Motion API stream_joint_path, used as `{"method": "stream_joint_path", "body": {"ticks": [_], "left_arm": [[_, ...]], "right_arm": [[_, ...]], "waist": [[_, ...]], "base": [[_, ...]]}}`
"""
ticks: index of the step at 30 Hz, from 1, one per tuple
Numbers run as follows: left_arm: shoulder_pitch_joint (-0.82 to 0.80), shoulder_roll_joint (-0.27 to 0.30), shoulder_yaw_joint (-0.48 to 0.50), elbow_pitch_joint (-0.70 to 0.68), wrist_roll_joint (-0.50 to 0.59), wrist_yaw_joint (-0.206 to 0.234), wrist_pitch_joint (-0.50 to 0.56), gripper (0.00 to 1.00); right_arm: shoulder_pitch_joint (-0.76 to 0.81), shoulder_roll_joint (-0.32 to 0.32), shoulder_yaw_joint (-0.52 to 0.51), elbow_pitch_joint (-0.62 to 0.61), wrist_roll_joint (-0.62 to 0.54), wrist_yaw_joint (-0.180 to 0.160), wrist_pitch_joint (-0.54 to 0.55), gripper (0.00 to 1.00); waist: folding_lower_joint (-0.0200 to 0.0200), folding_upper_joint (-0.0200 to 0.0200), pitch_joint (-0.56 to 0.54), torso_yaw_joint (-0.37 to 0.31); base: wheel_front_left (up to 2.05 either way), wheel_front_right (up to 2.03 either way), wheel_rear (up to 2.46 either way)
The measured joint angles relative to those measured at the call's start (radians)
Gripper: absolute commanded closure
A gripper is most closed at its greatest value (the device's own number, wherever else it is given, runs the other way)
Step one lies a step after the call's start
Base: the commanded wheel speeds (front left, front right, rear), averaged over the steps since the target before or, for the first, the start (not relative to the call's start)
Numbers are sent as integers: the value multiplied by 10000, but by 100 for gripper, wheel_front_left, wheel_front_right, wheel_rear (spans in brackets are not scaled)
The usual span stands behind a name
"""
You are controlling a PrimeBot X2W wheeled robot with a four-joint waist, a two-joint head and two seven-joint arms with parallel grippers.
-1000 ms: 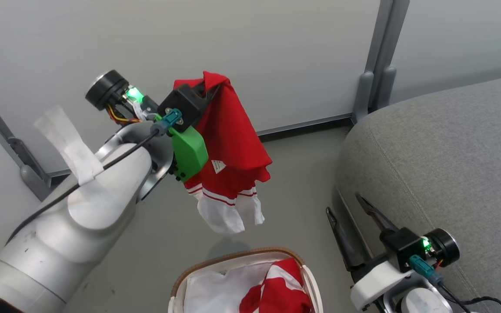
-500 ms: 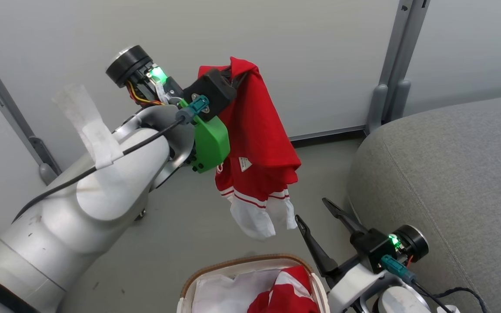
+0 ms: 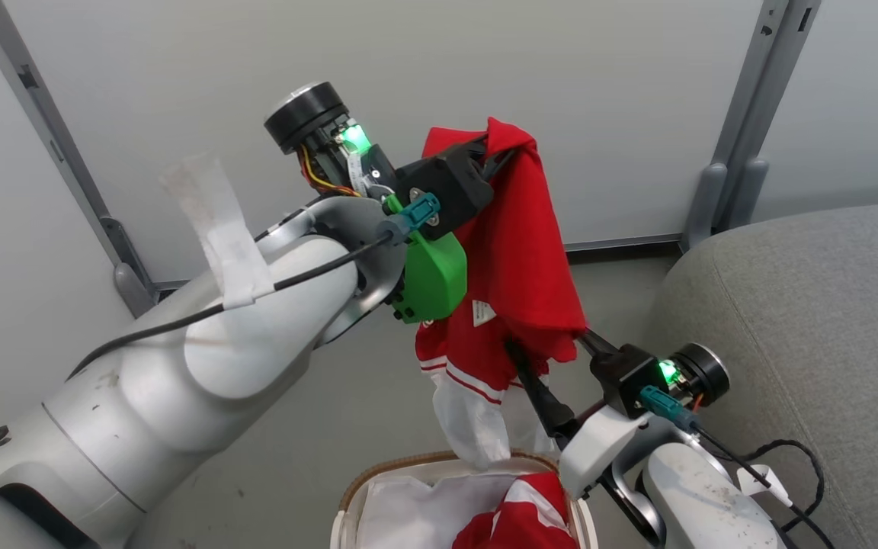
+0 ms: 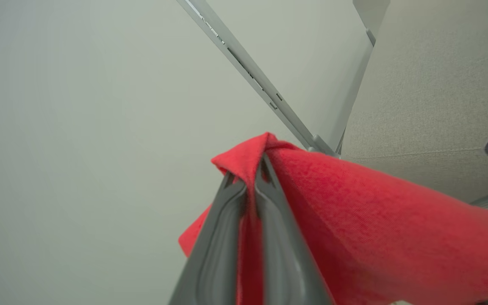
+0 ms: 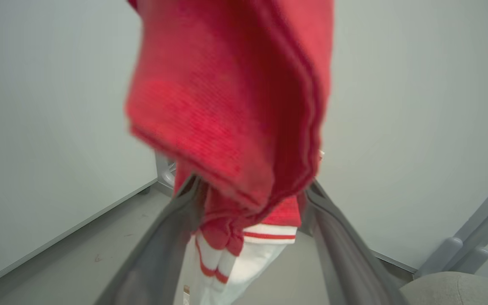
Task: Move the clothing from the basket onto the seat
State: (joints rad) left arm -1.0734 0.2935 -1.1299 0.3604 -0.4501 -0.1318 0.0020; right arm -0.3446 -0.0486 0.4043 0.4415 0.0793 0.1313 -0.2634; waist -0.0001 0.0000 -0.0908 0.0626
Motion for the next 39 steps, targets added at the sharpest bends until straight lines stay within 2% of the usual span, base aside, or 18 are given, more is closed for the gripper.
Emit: {"method": "stream_joint_path", "body": {"ticks": [6, 7, 8, 11, 18, 24, 25, 27, 34, 39], "left_arm": [[-20, -130, -130, -291, -238, 0, -90, 100], [-20, -130, -134, -311, -255, 0, -94, 100], [-17, -127, -142, -347, -339, 0, -105, 100], [68, -46, -111, -336, -441, 84, -121, 100], [891, 437, 144, 132, -907, 454, -472, 100], [1806, 504, 389, 846, -1432, 754, -1026, 98], [1997, 477, 443, 986, -1569, 805, -1177, 78], [2371, 410, 533, 1208, -1743, 895, -1484, 0], [3856, -56, 901, 1912, -2324, 1218, -2454, 0], [5009, -330, 1379, 2247, -2418, 1411, -2602, 0]], "right_arm": [[-292, 8, 445, 242, 466, 0, 0, 0], [-332, 8, 477, 257, 504, 0, 0, 16], [-377, 8, 523, 259, 562, 0, 0, 64], [-377, 8, 571, 265, 564, 0, 2, 99], [-346, 8, 284, 98, 433, 0, 2, 100], [-308, 8, -79, -115, 357, 0, 2, 100], [-291, 8, -134, -130, 345, 0, 2, 100], [-232, 6, -249, -153, 337, 0, 2, 100], [-134, 6, -738, -198, 234, 0, 0, 100], [0, 4, -1227, -311, 117, 0, 2, 100]], "waist": [[0, 0, -32, 207], [0, 0, -42, 221], [0, 0, -66, 244], [0, 0, -77, 223], [0, 0, -30, 40], [0, 0, 90, -94], [0, 0, 113, -114], [0, 0, 150, -145], [0, 0, 270, -216], [0, 0, 354, -241]], "base": [[0, 0, 0], [0, 0, 0], [0, 0, 0], [0, 0, 0], [0, 0, 0], [0, 0, 0], [0, 0, 0], [0, 0, 0], [0, 0, 0], [0, 0, 0]]}}
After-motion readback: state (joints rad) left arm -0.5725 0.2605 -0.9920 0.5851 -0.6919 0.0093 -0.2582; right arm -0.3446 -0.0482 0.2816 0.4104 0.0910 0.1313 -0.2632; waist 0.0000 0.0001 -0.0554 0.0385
